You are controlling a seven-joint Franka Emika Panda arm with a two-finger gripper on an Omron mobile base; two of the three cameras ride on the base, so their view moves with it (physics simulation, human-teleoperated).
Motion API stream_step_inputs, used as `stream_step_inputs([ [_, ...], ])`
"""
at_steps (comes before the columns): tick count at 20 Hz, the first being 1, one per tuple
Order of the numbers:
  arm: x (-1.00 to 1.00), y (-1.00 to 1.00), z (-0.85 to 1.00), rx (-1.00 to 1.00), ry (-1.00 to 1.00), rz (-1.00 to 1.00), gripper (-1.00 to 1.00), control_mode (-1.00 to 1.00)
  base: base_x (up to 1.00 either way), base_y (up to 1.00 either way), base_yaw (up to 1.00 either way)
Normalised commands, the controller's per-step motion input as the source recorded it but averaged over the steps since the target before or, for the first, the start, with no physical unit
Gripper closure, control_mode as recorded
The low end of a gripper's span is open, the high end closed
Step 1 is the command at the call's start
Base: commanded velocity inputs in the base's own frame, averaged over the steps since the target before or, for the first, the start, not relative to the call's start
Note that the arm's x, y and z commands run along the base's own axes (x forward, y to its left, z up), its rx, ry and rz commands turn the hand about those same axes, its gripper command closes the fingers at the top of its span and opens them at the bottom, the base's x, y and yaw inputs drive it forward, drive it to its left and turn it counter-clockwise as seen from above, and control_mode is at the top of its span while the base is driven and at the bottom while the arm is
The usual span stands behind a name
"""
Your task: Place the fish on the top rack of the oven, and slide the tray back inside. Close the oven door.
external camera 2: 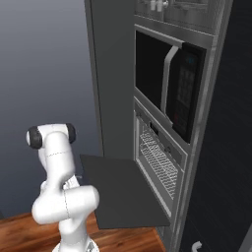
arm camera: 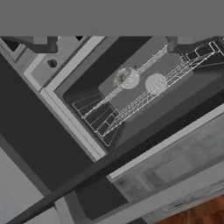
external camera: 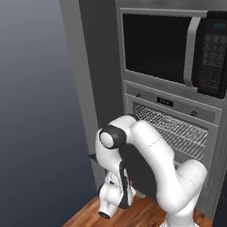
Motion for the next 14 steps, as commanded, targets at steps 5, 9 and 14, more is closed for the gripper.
stream_step_inputs([
  [5, 0.61, 0.00, -0.88, 0.00, 0.00, 0.00, -1.00, -1.00, 0.00, 0.00, 0.00],
  [9, 0.25, 0.25, -1.00, -0.02, -0.07, 0.00, -1.00, -1.00, 0.00, 0.00, 0.00],
  [14, 0.00, 0.67, -0.64, -0.03, -0.04, 0.00, -1.00, -1.00, 0.00, 0.00, 0.00],
])
